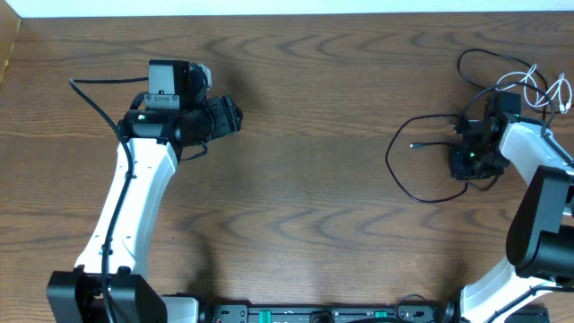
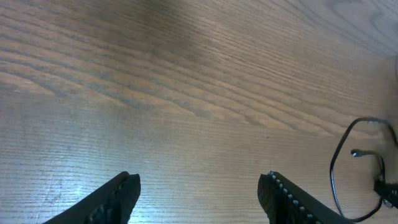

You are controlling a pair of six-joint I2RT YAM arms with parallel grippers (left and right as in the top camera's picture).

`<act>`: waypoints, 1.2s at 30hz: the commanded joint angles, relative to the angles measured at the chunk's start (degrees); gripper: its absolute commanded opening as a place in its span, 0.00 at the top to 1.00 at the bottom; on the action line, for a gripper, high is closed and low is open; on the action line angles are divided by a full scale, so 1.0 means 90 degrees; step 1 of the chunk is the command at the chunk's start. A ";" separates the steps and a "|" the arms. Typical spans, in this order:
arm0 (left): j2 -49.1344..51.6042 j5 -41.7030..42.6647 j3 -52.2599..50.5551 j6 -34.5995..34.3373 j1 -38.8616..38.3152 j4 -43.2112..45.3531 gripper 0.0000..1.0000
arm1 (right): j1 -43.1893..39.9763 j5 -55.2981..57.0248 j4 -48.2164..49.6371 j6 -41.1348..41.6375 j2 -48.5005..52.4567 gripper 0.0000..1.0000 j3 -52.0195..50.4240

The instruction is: Untangle cables

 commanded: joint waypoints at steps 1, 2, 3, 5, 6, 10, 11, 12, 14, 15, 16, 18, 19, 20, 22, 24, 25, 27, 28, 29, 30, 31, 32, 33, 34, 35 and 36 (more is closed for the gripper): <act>0.0000 -0.0066 -0.0027 0.0107 0.0019 -0.0022 0.34 | -0.0010 0.0546 -0.0056 0.0527 0.0415 0.99 -0.0199; 0.0000 -0.0063 -0.0027 0.0107 0.0019 -0.0022 0.34 | -0.0010 0.0517 -0.0056 0.0612 0.0415 0.99 -0.0187; 0.0002 -0.0063 -0.0027 0.0107 0.0019 -0.0019 0.34 | -0.0012 0.0415 -0.0063 0.0682 0.0415 0.99 -0.0163; 0.0002 -0.0066 -0.0027 0.0107 0.0019 -0.0019 0.34 | -0.0012 -0.0058 -0.0168 0.0750 0.0398 0.99 0.0002; 0.0000 -0.0063 -0.0027 0.0107 0.0019 -0.0019 0.34 | -0.0015 -0.0617 -0.0357 0.0746 0.0352 0.99 0.0272; 0.0002 -0.0066 -0.0027 0.0107 0.0019 -0.0019 0.34 | -0.0061 -0.1761 -0.1469 0.0748 0.0087 0.99 0.1812; 0.0000 -0.0066 -0.0027 0.0107 0.0019 -0.0019 0.34 | -0.0100 -0.2038 -0.1780 0.0748 -0.0002 0.99 0.2358; 0.0000 -0.0066 -0.0027 0.0107 0.0019 -0.0019 0.34 | -0.0146 -0.2237 -0.1982 0.0748 -0.0068 0.99 0.2766; 0.0000 -0.0066 -0.0027 0.0107 0.0019 -0.0019 0.34 | -0.0304 -0.2718 -0.2426 0.0833 -0.0211 0.99 0.3874; 0.0000 -0.0066 -0.0027 0.0107 0.0019 -0.0019 0.34 | -0.0389 -0.2849 -0.2565 0.0969 -0.0262 0.99 0.4350; 0.0000 -0.0066 -0.0027 0.0107 0.0019 -0.0022 0.34 | -0.0495 -0.2963 -0.2676 0.1192 -0.0316 0.99 0.4898; 0.0000 -0.0066 -0.0027 0.0107 0.0019 -0.0022 0.34 | -0.0697 -0.2982 -0.2710 0.1661 -0.0413 0.99 0.5797; 0.0000 -0.0063 -0.0027 0.0107 0.0019 -0.0022 0.34 | -0.0789 -0.2977 -0.2669 0.1780 -0.0457 0.99 0.6178; 0.0000 -0.0066 -0.0027 0.0107 0.0019 -0.0019 0.34 | -0.0896 -0.2973 -0.2603 0.1860 -0.0508 0.99 0.6547; 0.0000 -0.0066 -0.0027 0.0107 0.0019 -0.0019 0.34 | -0.1117 -0.2900 -0.2453 0.2084 -0.0588 0.99 0.7189; 0.0002 -0.0066 -0.0027 0.0107 0.0019 -0.0019 0.34 | -0.1506 -0.2662 -0.2254 0.2271 -0.0656 0.99 0.7970; 0.0000 -0.0066 -0.0027 0.0107 0.0019 -0.0019 0.34 | -0.1666 -0.2475 -0.2203 0.2382 -0.0668 0.99 0.8242; 0.0002 -0.0066 -0.0027 0.0107 0.0019 -0.0019 0.34 | -0.2079 -0.1989 -0.2081 0.2676 -0.0668 0.99 0.8748; 0.0000 -0.0066 -0.0027 0.0107 0.0019 -0.0019 0.34 | -0.2336 -0.1761 -0.1989 0.2844 -0.0668 0.99 0.8886; 0.0000 -0.0066 -0.0027 0.0107 0.0019 -0.0017 0.34 | -0.2572 -0.1598 -0.1887 0.2990 -0.0668 0.99 0.8939; 0.0000 -0.0066 -0.0027 0.0107 0.0019 -0.0015 0.34 | -0.2871 -0.1426 -0.1744 0.3194 -0.0668 0.99 0.8947; 0.0000 -0.0066 -0.0027 0.0107 0.0019 -0.0017 0.34 | -0.3240 -0.1214 -0.1586 0.3485 -0.0656 0.99 0.8942; 0.0002 -0.0066 -0.0027 0.0107 0.0019 -0.0017 0.34 | -0.3449 -0.1132 -0.1494 0.3614 -0.0639 0.99 0.8942; 0.0002 -0.0066 -0.0027 0.0107 0.0019 -0.0017 0.34 | -0.3757 -0.1039 -0.1353 0.3776 -0.0612 0.99 0.8942; 0.0000 -0.0066 -0.0027 0.0107 0.0019 -0.0017 0.34 | -0.4034 -0.1022 -0.1209 0.3898 -0.0588 0.99 0.8942; 0.0000 -0.0066 -0.0027 0.0107 0.0019 -0.0017 0.34 | -0.4279 -0.1020 -0.1086 0.3993 -0.0554 0.99 0.8942; 0.0000 -0.0066 -0.0027 0.0107 0.0019 -0.0015 0.34 | -0.4490 -0.1010 -0.0976 0.4046 -0.0539 0.99 0.8939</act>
